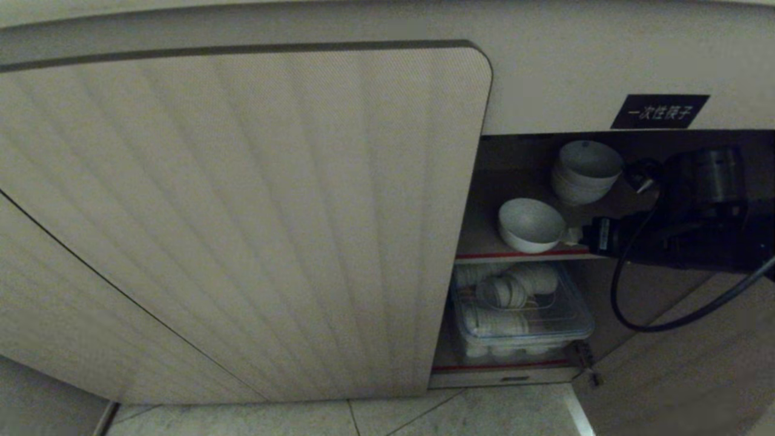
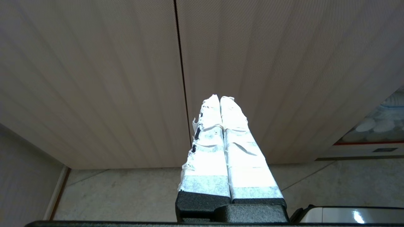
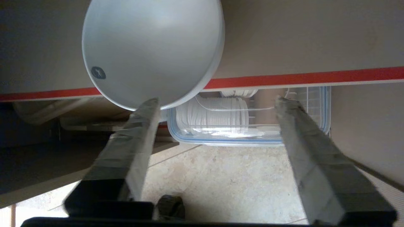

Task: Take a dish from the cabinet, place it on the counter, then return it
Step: Take the bowl from the cabinet

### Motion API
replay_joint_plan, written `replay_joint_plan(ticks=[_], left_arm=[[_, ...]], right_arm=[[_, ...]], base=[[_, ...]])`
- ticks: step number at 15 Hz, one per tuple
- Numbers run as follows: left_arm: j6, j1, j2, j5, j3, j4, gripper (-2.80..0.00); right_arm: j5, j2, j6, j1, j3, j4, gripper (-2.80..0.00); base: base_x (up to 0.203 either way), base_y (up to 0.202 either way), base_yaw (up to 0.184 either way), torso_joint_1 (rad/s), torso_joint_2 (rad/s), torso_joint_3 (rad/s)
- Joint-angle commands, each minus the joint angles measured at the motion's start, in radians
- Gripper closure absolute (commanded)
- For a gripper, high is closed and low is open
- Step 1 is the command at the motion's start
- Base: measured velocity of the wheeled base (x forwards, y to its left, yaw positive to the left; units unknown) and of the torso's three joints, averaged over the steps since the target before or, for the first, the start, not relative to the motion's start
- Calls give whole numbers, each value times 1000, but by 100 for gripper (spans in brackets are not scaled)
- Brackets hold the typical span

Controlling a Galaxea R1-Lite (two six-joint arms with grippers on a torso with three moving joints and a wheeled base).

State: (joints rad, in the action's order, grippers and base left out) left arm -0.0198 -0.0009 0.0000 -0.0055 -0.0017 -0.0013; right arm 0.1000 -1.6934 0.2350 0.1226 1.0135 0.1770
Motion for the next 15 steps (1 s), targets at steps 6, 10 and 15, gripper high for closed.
replay_joint_plan(ticks=[6,10,15], left_arm=[[0,0,0,-1,0,0,0],[0,-1,0,0,0,0,0],[0,0,0,1,0,0,0]], right_arm=[[1,-8,3,2,0,15,-280],[1,-30,1,6,0,29,-280],[-3,-75,1,11,18,81,-280]], base=[[0,0,0,0,0,0],[0,0,0,0,0,0],[0,0,0,0,0,0]])
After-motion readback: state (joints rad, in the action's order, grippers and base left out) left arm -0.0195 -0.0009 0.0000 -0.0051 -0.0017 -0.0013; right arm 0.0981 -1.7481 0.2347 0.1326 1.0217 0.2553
